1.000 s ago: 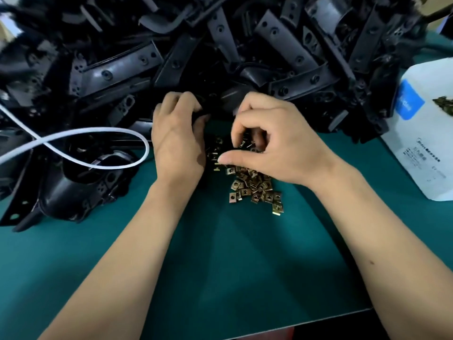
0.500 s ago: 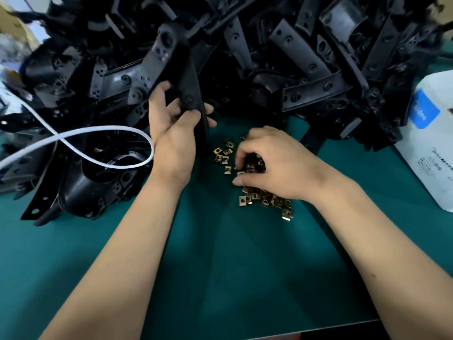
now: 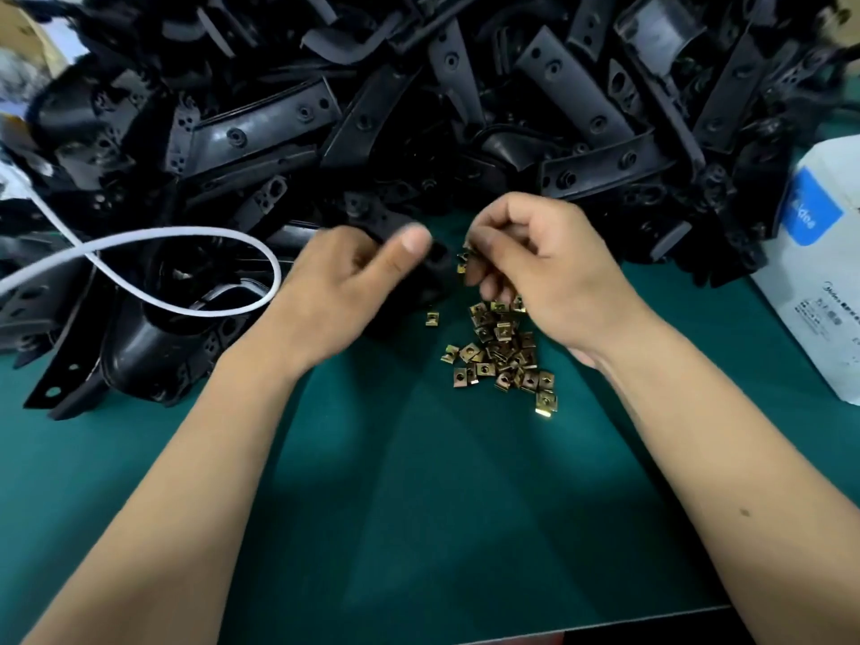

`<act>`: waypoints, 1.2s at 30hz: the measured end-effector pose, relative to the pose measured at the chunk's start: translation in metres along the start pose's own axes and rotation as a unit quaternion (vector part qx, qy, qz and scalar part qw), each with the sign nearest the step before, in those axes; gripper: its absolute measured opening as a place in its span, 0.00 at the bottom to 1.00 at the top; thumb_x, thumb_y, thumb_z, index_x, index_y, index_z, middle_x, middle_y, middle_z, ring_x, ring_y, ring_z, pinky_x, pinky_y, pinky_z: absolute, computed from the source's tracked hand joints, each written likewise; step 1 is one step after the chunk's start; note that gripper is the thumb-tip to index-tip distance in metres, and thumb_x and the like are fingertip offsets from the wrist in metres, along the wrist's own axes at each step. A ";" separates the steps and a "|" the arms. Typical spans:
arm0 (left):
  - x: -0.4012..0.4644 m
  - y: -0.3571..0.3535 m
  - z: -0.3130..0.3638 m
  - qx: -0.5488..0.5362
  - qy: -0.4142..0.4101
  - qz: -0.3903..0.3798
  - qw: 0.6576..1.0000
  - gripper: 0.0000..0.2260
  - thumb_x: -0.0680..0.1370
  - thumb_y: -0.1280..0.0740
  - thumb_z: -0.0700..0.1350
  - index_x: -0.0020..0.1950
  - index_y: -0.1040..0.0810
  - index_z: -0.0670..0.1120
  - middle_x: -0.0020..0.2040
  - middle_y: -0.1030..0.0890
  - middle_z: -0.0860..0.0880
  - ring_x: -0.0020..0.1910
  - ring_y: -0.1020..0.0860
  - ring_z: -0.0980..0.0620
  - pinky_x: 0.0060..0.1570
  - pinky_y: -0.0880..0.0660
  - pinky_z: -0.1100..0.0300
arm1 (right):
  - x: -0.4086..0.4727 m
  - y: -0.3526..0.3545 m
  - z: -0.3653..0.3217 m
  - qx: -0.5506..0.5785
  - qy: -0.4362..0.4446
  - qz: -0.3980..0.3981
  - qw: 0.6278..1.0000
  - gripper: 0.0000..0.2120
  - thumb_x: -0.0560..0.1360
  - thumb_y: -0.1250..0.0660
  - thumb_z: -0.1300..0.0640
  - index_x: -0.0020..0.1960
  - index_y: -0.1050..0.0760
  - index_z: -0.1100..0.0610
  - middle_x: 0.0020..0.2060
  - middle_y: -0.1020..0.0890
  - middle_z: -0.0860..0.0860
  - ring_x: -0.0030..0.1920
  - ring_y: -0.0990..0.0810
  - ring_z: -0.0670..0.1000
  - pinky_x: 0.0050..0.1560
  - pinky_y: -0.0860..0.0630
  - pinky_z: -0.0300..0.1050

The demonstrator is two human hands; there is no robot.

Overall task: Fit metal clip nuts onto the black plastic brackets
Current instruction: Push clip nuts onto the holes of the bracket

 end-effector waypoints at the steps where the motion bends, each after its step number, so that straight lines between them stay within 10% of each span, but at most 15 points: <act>1: -0.001 -0.007 0.003 0.028 -0.025 -0.035 0.999 0.29 0.74 0.42 0.75 0.32 0.25 0.51 0.26 0.26 0.56 0.26 0.30 0.57 0.29 0.30 0.61 | 0.000 0.002 0.001 0.040 -0.011 0.007 0.999 0.07 0.83 0.35 0.63 0.50 0.19 0.61 0.34 0.17 0.52 0.33 0.21 0.49 0.33 0.27 0.38; 11: -0.004 -0.024 0.012 -0.001 -0.093 -0.099 0.991 0.16 0.75 0.30 0.67 0.55 0.14 0.60 0.53 0.14 0.60 0.55 0.17 0.61 0.57 0.21 0.48 | 0.000 0.004 0.003 0.090 -0.033 -0.006 0.995 0.05 0.78 0.29 0.67 0.52 0.17 0.60 0.37 0.14 0.53 0.34 0.21 0.47 0.35 0.26 0.36; 17: -0.006 -0.018 0.024 0.018 -0.109 -0.072 0.991 0.07 0.77 0.31 0.64 0.43 0.23 0.79 0.39 0.23 0.77 0.41 0.23 0.75 0.42 0.32 0.78 | -0.002 0.007 0.011 0.130 -0.093 -0.008 0.987 0.04 0.77 0.27 0.66 0.47 0.16 0.59 0.39 0.14 0.53 0.39 0.17 0.48 0.39 0.20 0.39; 22: -0.004 -0.018 0.015 0.020 -0.105 -0.062 0.992 0.17 0.76 0.31 0.68 0.55 0.15 0.58 0.51 0.15 0.65 0.54 0.18 0.65 0.54 0.20 0.52 | -0.003 0.002 0.008 0.139 -0.095 -0.026 0.985 0.04 0.77 0.28 0.67 0.49 0.16 0.61 0.41 0.14 0.56 0.42 0.16 0.51 0.44 0.16 0.44; 27: -0.004 -0.022 0.011 0.035 -0.091 -0.070 0.993 0.23 0.75 0.33 0.70 0.56 0.13 0.55 0.53 0.14 0.61 0.56 0.18 0.62 0.56 0.20 0.50 | -0.002 0.007 0.007 0.121 -0.073 0.012 0.990 0.04 0.75 0.26 0.66 0.47 0.14 0.60 0.38 0.13 0.54 0.37 0.18 0.49 0.38 0.21 0.40; 36: -0.001 -0.023 0.004 0.076 -0.051 -0.057 0.994 0.32 0.72 0.37 0.75 0.37 0.19 0.45 0.33 0.17 0.49 0.36 0.19 0.48 0.39 0.23 0.45 | -0.002 0.011 0.006 0.085 -0.054 0.028 0.995 0.04 0.74 0.24 0.65 0.46 0.13 0.58 0.39 0.13 0.58 0.36 0.18 0.50 0.37 0.22 0.39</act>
Point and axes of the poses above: each hand's wrist, its own x-axis towards the middle knuckle, its own y-axis out of the back of the hand, z = x × y, the point moved 8 cm from there along x, towards the middle knuckle
